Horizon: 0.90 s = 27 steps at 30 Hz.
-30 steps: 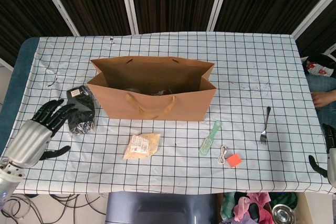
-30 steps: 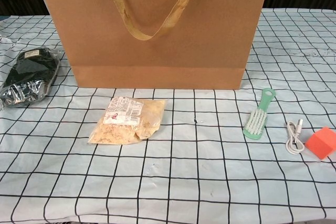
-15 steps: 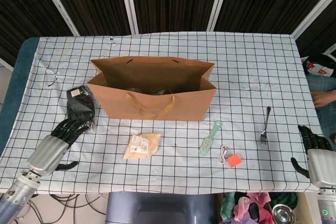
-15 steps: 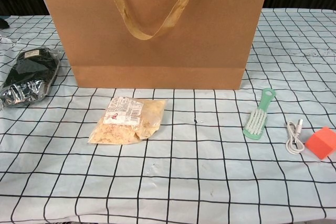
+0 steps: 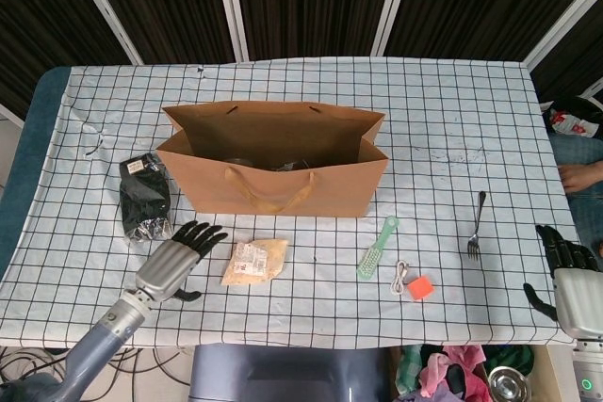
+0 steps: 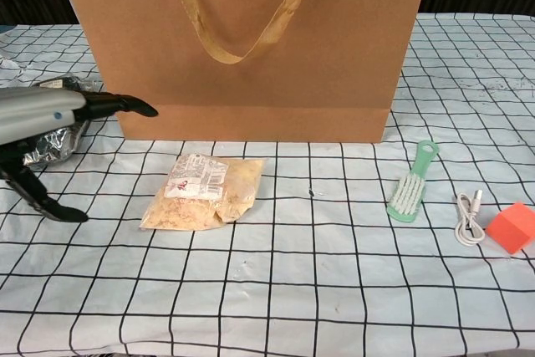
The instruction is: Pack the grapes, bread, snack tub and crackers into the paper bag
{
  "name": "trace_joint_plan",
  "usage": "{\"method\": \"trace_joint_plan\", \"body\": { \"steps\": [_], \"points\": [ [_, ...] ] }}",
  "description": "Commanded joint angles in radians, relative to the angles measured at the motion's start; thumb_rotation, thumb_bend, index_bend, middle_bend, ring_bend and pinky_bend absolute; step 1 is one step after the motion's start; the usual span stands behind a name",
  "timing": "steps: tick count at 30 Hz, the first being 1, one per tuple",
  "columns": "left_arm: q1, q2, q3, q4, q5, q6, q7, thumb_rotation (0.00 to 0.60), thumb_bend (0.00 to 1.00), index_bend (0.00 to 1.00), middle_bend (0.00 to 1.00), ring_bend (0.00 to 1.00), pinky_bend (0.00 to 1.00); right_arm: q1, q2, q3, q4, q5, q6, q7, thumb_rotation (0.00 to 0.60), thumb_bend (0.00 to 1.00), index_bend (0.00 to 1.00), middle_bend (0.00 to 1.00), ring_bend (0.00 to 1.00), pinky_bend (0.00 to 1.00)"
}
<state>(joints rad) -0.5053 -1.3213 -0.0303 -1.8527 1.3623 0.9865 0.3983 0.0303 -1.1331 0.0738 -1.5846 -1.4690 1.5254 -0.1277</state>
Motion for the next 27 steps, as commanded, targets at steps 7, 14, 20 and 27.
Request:
{"method": "trace_joint_plan", "body": {
  "steps": [7, 14, 20, 27],
  "points": [
    [-0.123, -0.201, -0.071, 0.069, -0.242, -0.072, 0.229, 0.600, 0.00, 0.08, 0.07, 0.00, 0.06, -0.006, 0.006, 0.008, -0.007, 0.012, 0.009, 0.008, 0.600, 0.22, 0.01, 0.08, 0.17, 0.19],
    [-0.181, -0.286, -0.092, 0.134, -0.349, -0.066, 0.282, 0.600, 0.02, 0.10, 0.11, 0.00, 0.09, -0.006, 0.005, 0.013, -0.005, 0.022, 0.005, 0.009, 0.600, 0.22, 0.01, 0.09, 0.17, 0.19],
    [-0.217, -0.326, -0.096, 0.195, -0.371, -0.088, 0.266, 0.600, 0.15, 0.14, 0.17, 0.08, 0.19, -0.007, 0.001, 0.017, -0.005, 0.028, 0.007, 0.011, 0.600, 0.22, 0.01, 0.09, 0.17, 0.19],
    [-0.228, -0.355, -0.092, 0.244, -0.285, -0.087, 0.174, 0.600, 0.35, 0.28, 0.32, 0.23, 0.33, -0.006, -0.001, 0.018, -0.003, 0.028, 0.007, 0.014, 0.600, 0.22, 0.01, 0.09, 0.17, 0.19]
  ]
}}
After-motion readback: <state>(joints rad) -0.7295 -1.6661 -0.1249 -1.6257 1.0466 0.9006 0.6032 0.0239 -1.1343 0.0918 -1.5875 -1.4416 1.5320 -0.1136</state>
